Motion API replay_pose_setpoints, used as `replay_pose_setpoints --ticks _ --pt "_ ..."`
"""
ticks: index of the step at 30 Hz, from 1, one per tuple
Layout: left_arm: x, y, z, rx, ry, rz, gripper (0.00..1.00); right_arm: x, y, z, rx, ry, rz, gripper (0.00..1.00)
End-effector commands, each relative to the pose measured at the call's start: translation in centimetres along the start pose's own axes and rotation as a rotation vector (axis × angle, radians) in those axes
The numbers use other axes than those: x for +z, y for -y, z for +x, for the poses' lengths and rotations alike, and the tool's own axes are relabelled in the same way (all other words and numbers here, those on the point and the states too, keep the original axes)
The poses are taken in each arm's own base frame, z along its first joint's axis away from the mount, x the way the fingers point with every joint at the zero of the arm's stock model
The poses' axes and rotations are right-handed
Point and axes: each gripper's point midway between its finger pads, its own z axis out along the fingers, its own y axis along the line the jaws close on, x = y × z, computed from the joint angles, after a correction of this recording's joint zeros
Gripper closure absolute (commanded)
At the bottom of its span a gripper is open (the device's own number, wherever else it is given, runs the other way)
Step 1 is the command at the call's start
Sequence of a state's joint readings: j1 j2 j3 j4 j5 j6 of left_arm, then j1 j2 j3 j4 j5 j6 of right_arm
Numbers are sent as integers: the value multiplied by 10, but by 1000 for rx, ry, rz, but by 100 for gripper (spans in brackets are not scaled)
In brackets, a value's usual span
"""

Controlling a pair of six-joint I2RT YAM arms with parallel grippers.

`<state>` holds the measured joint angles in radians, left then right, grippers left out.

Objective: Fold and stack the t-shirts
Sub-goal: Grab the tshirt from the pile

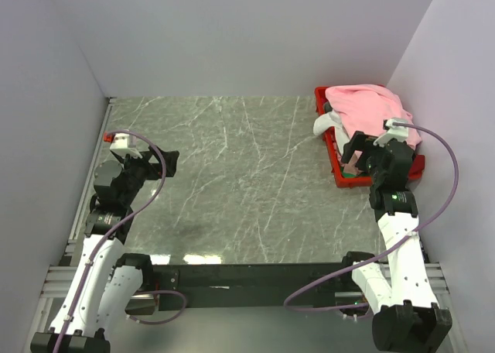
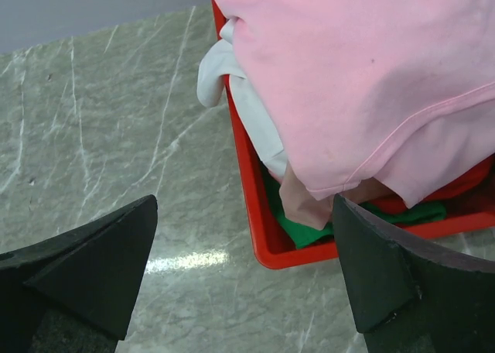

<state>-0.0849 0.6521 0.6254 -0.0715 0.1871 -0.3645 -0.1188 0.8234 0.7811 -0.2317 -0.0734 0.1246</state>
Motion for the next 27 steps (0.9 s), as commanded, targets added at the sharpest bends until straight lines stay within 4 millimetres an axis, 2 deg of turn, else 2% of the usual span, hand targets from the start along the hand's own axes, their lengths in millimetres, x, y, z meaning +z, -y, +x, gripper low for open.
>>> replay_pose_setpoints --ticks 1,4,6,7,9,10,11,13,14,16,18,21,24,25,27 --pt "-3 15 -27 6 68 47 1 -7 -4 -29 14 83 -12 0" --pt "-3 15 -27 8 70 46 0 -7 -2 -29 -1 89 -5 0" --pt "-4 16 -28 8 73 50 1 -10 -4 -36 -19 101 -15 0" --pt "-5 17 -28 8 74 52 1 -12 -10 -35 -52 84 -50 0" --pt "-5 19 -28 9 75 59 1 -16 -21 -47 -97 88 -111 0" --pt "-5 19 -28 9 74 62 1 -20 -35 -43 -170 63 -204 0" --pt "-6 20 -28 8 75 66 1 -23 -43 -48 -218 66 -257 0" --pt "-7 22 -30 13 82 70 1 -27 -59 -40 -354 35 -382 0" --pt "-8 21 -30 11 83 67 1 -30 -61 -47 -393 46 -390 0" --pt "-9 22 -32 13 87 68 0 -27 -56 -45 -458 19 -381 0" --pt "-11 24 -34 17 96 75 1 -25 -51 -52 -488 13 -351 0" --pt "-13 26 -36 19 106 80 1 -6 -42 -54 -435 -47 -298 0" --pt "-16 30 -37 21 112 98 1 23 -37 -55 -394 -115 -271 3" --pt "-16 30 -37 21 112 98 1 38 -34 -57 -383 -136 -251 4" --pt "-18 33 -39 20 118 107 1 56 -22 -63 -370 -154 -178 7"
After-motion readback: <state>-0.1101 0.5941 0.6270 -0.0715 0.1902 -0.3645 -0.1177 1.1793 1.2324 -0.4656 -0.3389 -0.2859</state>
